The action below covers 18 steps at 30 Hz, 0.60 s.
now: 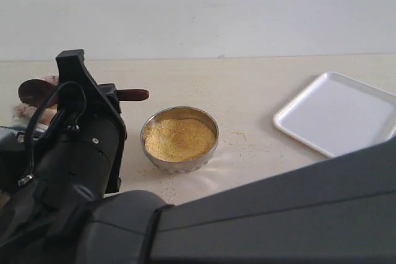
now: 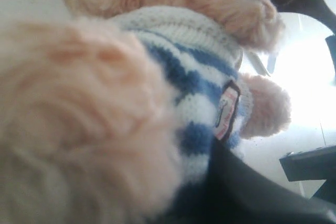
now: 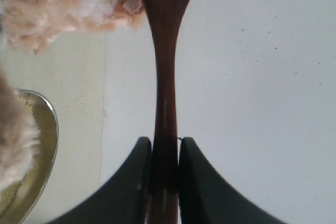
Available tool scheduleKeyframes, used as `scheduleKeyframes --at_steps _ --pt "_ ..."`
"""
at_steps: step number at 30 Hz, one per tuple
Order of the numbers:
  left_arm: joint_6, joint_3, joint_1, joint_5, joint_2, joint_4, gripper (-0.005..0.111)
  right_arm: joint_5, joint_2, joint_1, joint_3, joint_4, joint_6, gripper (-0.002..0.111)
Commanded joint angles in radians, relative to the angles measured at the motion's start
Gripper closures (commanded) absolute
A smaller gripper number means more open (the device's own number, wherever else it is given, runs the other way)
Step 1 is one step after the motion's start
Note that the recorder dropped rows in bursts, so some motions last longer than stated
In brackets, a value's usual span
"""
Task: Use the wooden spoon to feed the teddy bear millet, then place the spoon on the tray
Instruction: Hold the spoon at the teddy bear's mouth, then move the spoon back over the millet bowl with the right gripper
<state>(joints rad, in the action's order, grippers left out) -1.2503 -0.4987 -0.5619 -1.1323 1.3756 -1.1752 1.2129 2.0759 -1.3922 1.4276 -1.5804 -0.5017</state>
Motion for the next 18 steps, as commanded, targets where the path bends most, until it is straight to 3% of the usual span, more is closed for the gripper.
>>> scheduleKeyframes --at_steps 1,7,11,18 --pt "0.001 -0.006 -0.003 -0.016 -0.001 -0.024 0.102 0.008 -0.023 0.014 -0.003 -0.012 0.019 0.108" --pt "0.001 -0.006 -0.003 -0.016 -0.001 -0.024 0.102 0.008 -0.082 0.084 0.007 0.085 0.013 0.108" --pt "0.001 -0.006 -0.003 -0.016 -0.001 -0.024 0.102 0.008 -0.181 0.165 0.034 0.354 0.052 0.108" --pt "0.001 -0.006 -0.003 -0.016 -0.001 -0.024 0.102 0.008 -0.325 0.301 0.073 0.855 0.397 0.108"
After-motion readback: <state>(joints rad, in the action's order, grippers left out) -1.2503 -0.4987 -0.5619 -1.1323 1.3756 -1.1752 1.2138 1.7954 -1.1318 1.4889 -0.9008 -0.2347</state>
